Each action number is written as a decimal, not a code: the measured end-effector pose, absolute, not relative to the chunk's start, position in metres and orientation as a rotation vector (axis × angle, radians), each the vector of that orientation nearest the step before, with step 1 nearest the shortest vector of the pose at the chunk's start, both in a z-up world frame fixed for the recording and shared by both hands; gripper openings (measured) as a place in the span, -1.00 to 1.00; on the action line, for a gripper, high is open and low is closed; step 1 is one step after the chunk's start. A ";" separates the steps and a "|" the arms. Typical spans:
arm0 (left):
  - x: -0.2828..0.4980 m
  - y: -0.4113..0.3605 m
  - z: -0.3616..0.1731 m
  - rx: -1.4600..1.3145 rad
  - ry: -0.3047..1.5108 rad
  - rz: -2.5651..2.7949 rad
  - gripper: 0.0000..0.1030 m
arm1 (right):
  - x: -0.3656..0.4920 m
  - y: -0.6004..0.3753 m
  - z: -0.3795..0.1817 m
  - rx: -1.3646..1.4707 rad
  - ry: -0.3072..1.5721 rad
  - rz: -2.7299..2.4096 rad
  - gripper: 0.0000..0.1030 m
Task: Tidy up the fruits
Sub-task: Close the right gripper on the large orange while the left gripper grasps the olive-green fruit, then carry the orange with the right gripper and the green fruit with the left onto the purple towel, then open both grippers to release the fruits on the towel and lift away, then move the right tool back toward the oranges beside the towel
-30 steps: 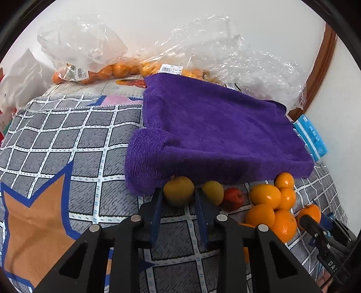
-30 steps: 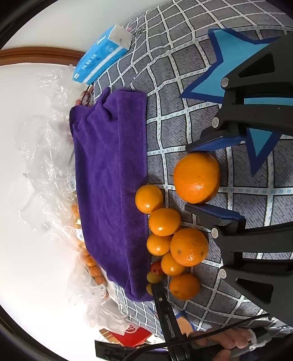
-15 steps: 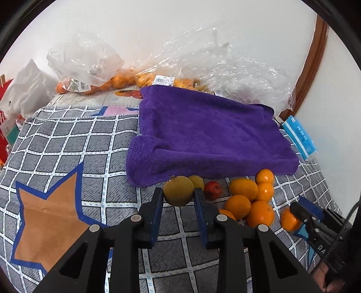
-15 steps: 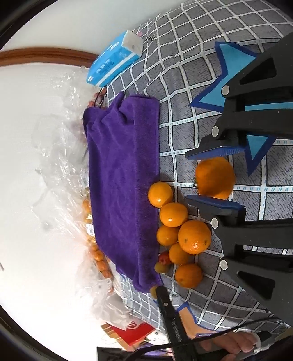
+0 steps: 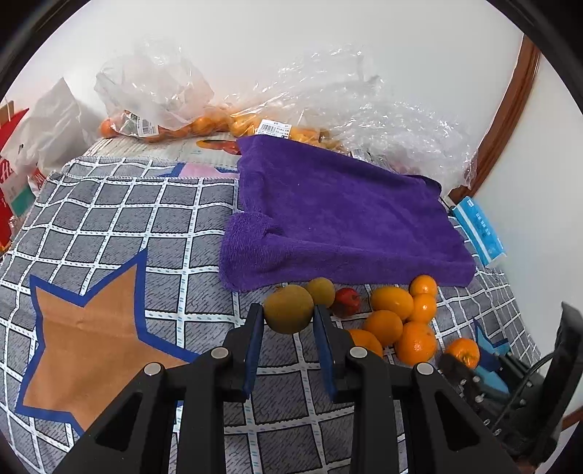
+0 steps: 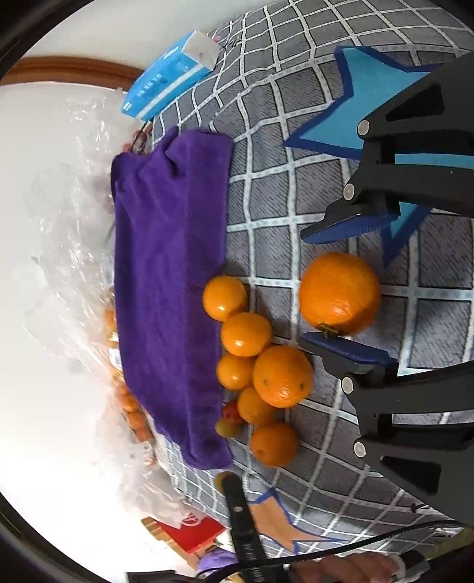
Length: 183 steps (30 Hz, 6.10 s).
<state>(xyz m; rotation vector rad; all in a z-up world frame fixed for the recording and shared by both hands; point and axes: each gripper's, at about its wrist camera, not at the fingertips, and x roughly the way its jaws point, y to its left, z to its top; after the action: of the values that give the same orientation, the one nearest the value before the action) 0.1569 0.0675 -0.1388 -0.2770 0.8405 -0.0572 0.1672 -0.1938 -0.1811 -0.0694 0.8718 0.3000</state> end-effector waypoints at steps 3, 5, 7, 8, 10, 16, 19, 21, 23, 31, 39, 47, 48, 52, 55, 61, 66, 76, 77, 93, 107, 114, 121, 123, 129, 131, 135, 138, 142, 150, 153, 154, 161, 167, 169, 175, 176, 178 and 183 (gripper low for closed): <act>0.156 0.067 -0.138 -0.284 0.837 -0.065 -0.48 | 0.163 -0.196 -0.187 -0.081 0.889 0.281 -0.16; 0.155 0.066 -0.137 -0.285 0.834 -0.070 -0.49 | 0.161 -0.201 -0.187 -0.061 0.882 0.281 -0.16; 0.155 0.065 -0.135 -0.288 0.831 -0.074 -0.48 | 0.161 -0.205 -0.186 -0.044 0.883 0.277 -0.17; 0.155 0.064 -0.134 -0.289 0.829 -0.076 -0.48 | 0.161 -0.206 -0.184 -0.035 0.881 0.275 -0.17; 0.155 0.063 -0.131 -0.289 0.824 -0.076 -0.48 | 0.162 -0.210 -0.178 -0.020 0.870 0.273 -0.17; 0.160 0.059 -0.111 -0.276 0.788 -0.083 -0.49 | 0.173 -0.213 -0.148 -0.016 0.808 0.247 -0.17; 0.165 0.058 -0.098 -0.273 0.763 -0.085 -0.49 | 0.184 -0.215 -0.131 -0.021 0.773 0.231 -0.17; 0.170 0.058 -0.091 -0.270 0.751 -0.082 -0.49 | 0.192 -0.215 -0.122 -0.019 0.755 0.225 -0.17; 0.176 0.058 -0.084 -0.268 0.739 -0.081 -0.49 | 0.200 -0.216 -0.113 -0.015 0.738 0.216 -0.17; 0.202 0.060 -0.071 -0.285 0.708 -0.064 -0.48 | 0.234 -0.208 -0.090 0.011 0.689 0.225 -0.17; 0.233 0.057 -0.081 -0.285 0.718 -0.053 -0.48 | 0.266 -0.193 -0.087 0.003 0.666 0.229 -0.17; 0.261 0.051 -0.095 -0.288 0.730 -0.050 -0.49 | 0.298 -0.189 -0.098 0.008 0.682 0.225 -0.17; 0.264 0.051 -0.099 -0.295 0.733 -0.053 -0.48 | 0.301 -0.188 -0.100 0.007 0.684 0.225 -0.17; 0.269 0.052 -0.111 -0.301 0.744 -0.057 -0.48 | 0.314 -0.185 -0.111 0.005 0.698 0.228 -0.17; 0.271 0.053 -0.121 -0.304 0.752 -0.059 -0.48 | 0.319 -0.187 -0.121 0.012 0.714 0.223 -0.17; 0.273 0.053 -0.131 -0.299 0.766 -0.052 -0.48 | 0.327 -0.197 -0.132 0.032 0.729 0.202 -0.17; 0.275 0.053 -0.135 -0.302 0.775 -0.048 -0.48 | 0.330 -0.199 -0.138 0.028 0.740 0.194 -0.17; 0.280 0.053 -0.143 -0.304 0.798 -0.038 -0.48 | 0.333 -0.195 -0.151 0.015 0.769 0.206 -0.17; 0.280 0.053 -0.143 -0.308 0.801 -0.037 -0.48 | 0.333 -0.195 -0.152 0.013 0.772 0.207 -0.17; 0.283 0.049 -0.152 -0.288 0.827 -0.038 -0.48 | 0.333 -0.191 -0.164 -0.008 0.801 0.210 -0.17; 0.284 0.047 -0.154 -0.269 0.829 -0.032 -0.48 | 0.334 -0.187 -0.170 -0.038 0.824 0.209 -0.17; 0.284 0.046 -0.156 -0.252 0.831 -0.025 -0.48 | 0.334 -0.186 -0.173 -0.046 0.838 0.207 -0.16; 0.284 0.045 -0.155 -0.242 0.834 -0.024 -0.47 | 0.334 -0.186 -0.174 -0.055 0.846 0.201 -0.15; 0.284 0.045 -0.155 -0.244 0.836 -0.023 -0.45 | 0.333 -0.187 -0.172 -0.052 0.836 0.200 -0.11; 0.282 0.043 -0.153 -0.247 0.832 -0.023 -0.30 | 0.329 -0.193 -0.163 -0.026 0.806 0.204 0.18; 0.281 0.042 -0.152 -0.246 0.824 -0.022 -0.27 | 0.328 -0.194 -0.161 -0.016 0.810 0.205 0.22; 0.279 0.042 -0.148 -0.254 0.817 -0.021 -0.22 | 0.326 -0.195 -0.158 -0.008 0.807 0.195 0.28; 0.277 0.043 -0.145 -0.257 0.808 -0.003 -0.22 | 0.322 -0.197 -0.154 0.018 0.785 0.202 0.28; 0.271 0.044 -0.135 -0.238 0.784 0.047 -0.21 | 0.317 -0.198 -0.147 0.048 0.753 0.222 0.28; 0.256 0.041 -0.114 -0.188 0.767 0.075 0.14 | 0.295 -0.188 -0.117 -0.057 0.691 0.183 0.28; 0.239 0.038 -0.110 -0.179 0.762 0.067 0.26 | 0.280 -0.194 -0.107 -0.065 0.661 0.151 0.35; 0.234 0.036 -0.109 -0.175 0.761 0.070 0.35 | 0.276 -0.197 -0.105 -0.054 0.663 0.157 0.38; 0.191 0.029 -0.102 -0.125 0.754 0.084 0.41 | 0.238 -0.215 -0.096 0.022 0.679 0.177 0.53; 0.157 0.035 -0.091 -0.157 0.732 0.080 0.41 | 0.195 -0.218 -0.092 -0.032 0.640 0.159 0.53; 0.149 0.036 -0.088 -0.171 0.728 0.071 0.41 | 0.185 -0.222 -0.092 -0.030 0.638 0.147 0.53; 0.127 0.034 -0.090 -0.184 0.721 0.064 0.40 | 0.166 -0.238 -0.095 0.028 0.660 0.154 0.53; 0.124 0.032 -0.090 -0.182 0.721 0.064 0.40 | 0.164 -0.240 -0.096 0.044 0.673 0.172 0.53; 0.119 0.030 -0.091 -0.178 0.721 0.058 0.38 | 0.161 -0.245 -0.099 0.081 0.697 0.201 0.53; 0.113 0.024 -0.093 -0.147 0.732 0.041 0.38 | 0.153 -0.251 -0.100 0.125 0.697 0.216 0.53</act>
<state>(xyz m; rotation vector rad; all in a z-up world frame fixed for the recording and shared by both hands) 0.1134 0.0243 -0.0928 -0.1467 0.7318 0.0414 0.1535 -0.2513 -0.1003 0.1255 0.6966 0.2159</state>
